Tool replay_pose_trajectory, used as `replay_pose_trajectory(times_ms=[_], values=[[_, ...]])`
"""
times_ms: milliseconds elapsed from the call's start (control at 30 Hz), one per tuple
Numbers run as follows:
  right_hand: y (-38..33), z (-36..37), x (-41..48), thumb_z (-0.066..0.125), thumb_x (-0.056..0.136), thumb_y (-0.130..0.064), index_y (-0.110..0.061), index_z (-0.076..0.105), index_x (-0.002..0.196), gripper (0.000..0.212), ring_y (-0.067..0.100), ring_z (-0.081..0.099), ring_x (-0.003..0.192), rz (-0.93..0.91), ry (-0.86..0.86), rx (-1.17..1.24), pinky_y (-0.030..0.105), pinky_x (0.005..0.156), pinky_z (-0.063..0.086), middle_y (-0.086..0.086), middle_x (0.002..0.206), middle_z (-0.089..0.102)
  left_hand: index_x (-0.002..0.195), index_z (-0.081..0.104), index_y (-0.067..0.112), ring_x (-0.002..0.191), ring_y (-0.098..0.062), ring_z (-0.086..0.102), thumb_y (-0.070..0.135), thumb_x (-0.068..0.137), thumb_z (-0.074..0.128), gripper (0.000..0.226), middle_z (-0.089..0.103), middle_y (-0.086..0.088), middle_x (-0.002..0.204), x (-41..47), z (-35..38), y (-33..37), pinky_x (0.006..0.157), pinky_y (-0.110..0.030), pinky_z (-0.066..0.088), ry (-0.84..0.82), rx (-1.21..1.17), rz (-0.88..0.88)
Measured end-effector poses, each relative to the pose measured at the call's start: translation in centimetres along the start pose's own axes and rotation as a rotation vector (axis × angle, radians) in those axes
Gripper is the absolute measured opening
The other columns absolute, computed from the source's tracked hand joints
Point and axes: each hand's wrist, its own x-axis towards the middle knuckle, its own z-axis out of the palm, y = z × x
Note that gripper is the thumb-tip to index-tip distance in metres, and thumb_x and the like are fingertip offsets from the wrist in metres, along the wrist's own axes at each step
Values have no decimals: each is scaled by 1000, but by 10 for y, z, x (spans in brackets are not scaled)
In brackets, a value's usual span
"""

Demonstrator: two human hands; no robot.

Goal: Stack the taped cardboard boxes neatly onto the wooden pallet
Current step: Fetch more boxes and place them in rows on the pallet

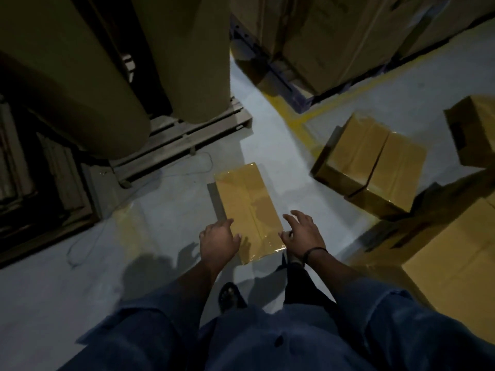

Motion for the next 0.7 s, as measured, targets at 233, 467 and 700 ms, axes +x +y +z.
replay_pose_trajectory(times_ms=[233,467,700], values=[[24,46,107,54,98,-49,-24,44,151,60,28,26,145,-129,-183,-108,42,115,34,4,161,32,144,56,22,129,-31,55,48,95,62,56,60,-3,143,86,46,-21,108,-43,44,-37,-6,-129],[67,142,257,54,97,-45,-24,42,151,59,31,18,148,-202,-276,-131,47,116,32,6,162,28,149,50,24,139,-34,45,47,97,60,58,52,-4,152,195,157,-30,111,-47,35,-119,-49,-230],[121,268,368,48,96,-46,-31,22,158,69,42,16,150,-184,-303,-98,60,114,35,7,166,17,152,39,35,152,-45,16,52,94,66,66,4,-5,172,288,285,-63,111,-63,40,-224,-44,-365]])
